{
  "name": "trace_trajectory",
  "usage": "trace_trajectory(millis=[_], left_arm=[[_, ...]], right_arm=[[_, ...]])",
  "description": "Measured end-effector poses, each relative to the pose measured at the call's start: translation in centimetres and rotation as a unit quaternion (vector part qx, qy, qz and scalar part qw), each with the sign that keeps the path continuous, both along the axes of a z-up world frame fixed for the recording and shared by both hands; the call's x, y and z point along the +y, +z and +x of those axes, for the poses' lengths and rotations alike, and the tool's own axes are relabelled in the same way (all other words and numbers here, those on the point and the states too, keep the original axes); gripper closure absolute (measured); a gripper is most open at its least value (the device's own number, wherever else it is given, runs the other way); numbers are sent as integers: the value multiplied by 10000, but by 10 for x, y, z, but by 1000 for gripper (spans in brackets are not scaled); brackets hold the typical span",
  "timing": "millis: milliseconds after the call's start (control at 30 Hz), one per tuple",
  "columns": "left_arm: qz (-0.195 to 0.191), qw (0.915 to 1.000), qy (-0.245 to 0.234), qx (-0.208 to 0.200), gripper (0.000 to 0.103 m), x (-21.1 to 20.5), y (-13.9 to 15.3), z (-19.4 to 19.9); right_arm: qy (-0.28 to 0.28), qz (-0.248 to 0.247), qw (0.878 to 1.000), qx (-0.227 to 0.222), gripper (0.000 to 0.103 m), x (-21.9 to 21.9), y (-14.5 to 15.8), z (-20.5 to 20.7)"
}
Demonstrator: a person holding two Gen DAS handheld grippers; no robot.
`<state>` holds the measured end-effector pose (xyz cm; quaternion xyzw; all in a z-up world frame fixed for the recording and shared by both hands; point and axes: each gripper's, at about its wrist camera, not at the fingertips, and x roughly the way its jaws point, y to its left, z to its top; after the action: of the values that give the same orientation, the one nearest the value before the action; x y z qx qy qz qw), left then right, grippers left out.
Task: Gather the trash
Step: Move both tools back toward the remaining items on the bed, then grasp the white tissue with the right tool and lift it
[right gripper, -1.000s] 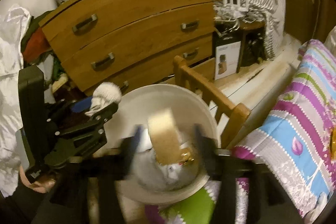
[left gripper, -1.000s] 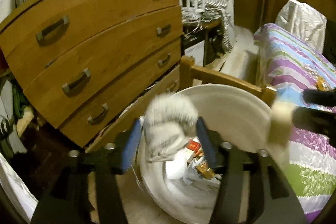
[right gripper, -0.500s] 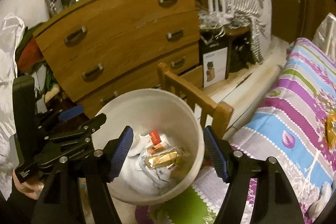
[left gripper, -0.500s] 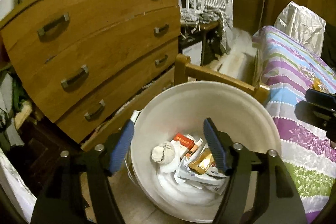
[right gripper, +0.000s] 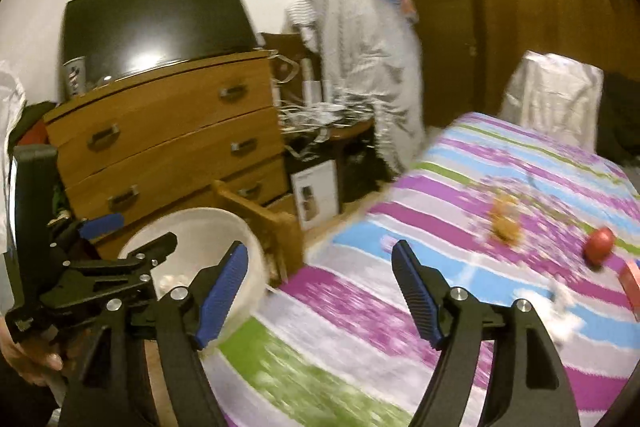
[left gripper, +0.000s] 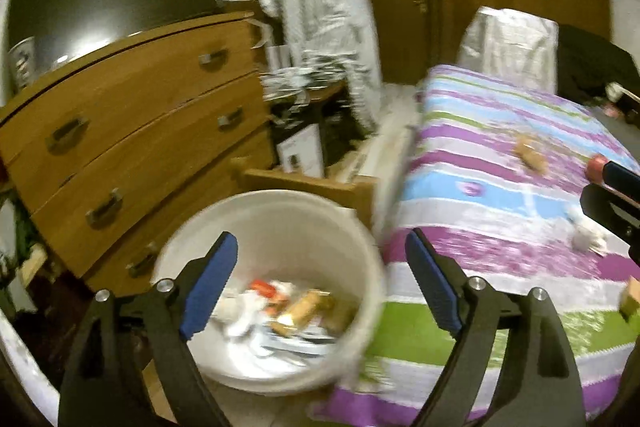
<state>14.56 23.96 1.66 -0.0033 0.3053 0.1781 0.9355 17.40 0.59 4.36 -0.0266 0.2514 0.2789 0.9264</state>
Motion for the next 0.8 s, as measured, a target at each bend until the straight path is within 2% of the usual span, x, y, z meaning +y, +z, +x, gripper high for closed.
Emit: trace_trajectory(millis=[133, 267, 333, 433, 533, 600, 633, 800], left_arm=[[-42, 9983, -577, 75, 19, -45, -15, 7], [-207, 9940, -998, 388, 19, -83, -43, 15], [-380, 9908, -1145, 608, 19, -102, -59, 19], [-568, 9864, -1275, 870, 19, -126, -79, 24], [-600, 9830, -1392, 1032, 19, -145, -92, 26], [-554, 9819, -1446, 1093, 19, -153, -96, 26], [-518, 9815, -1464, 1121, 19, -155, -98, 28], [-504, 9816, -1344, 1257, 19, -148, -105, 36]], right_arm=[[-414, -10, 9985, 371, 22, -79, -15, 1], [-1012, 149, 9919, 749, 22, -168, -27, 11], [-1327, 245, 9869, 882, 22, -209, -32, 26], [-1488, 577, 9760, 1485, 22, -252, -44, 75], [-1473, 882, 9626, 2097, 22, -269, -60, 133], [-1428, 972, 9540, 2451, 22, -265, -70, 167], [-1358, 952, 9490, 2680, 22, -262, -79, 183], [-1626, 555, 9344, 3121, 25, -235, -107, 225]])
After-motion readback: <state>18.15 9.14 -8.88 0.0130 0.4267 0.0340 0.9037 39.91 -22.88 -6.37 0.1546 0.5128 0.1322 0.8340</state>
